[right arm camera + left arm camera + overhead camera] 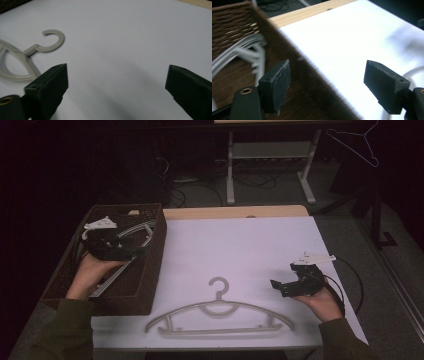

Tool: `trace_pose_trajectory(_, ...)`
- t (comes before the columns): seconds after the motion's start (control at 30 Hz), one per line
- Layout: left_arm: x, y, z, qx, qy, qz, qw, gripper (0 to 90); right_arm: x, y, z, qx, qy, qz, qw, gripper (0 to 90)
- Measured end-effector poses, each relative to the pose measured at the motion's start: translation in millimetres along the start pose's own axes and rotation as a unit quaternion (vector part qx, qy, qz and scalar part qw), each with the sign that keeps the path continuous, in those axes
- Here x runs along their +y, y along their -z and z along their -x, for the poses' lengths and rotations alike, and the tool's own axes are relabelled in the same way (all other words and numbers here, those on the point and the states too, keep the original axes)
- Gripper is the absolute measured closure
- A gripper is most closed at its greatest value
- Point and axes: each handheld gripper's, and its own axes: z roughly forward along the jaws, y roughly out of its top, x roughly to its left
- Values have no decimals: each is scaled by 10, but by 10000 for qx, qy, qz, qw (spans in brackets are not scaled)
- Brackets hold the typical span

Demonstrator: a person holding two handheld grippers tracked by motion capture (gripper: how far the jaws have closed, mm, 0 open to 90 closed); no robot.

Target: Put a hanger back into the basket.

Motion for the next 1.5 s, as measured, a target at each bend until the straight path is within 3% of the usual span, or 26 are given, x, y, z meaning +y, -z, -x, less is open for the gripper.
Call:
trace_pose_trajectory(0.37, 145, -343, 539, -540, -367, 120, 9978, 202, 15, 70, -126, 294, 83, 9, 9995, 172)
trace_pose_trajectory(0.63, 113, -558, 869, -882, -508, 102, 9948, 187, -3, 90, -243, 553, 205, -28, 9983, 257)
trace_pose_trajectory(0.7, 80, -613, 936, -931, -502, 101, 9943, 188, -13, 95, -273, 627, 229, -54, 9978, 322)
trace_pose_trajectory(0.97, -81, -771, 1102, -1103, -541, 17, 9924, 182, -53, 118, -382, 902, 395, -210, 9949, 638)
trace_pose_trajectory(1.17, -211, -871, 1162, -1201, -573, -106, 9910, 171, -102, 106, -478, 1153, 568, -418, 9908, 892)
trace_pose_trajectory(1.5, -342, -923, 1190, -1238, -563, -195, 9905, 170, -190, -73, -667, 1437, 865, -953, 9812, 899)
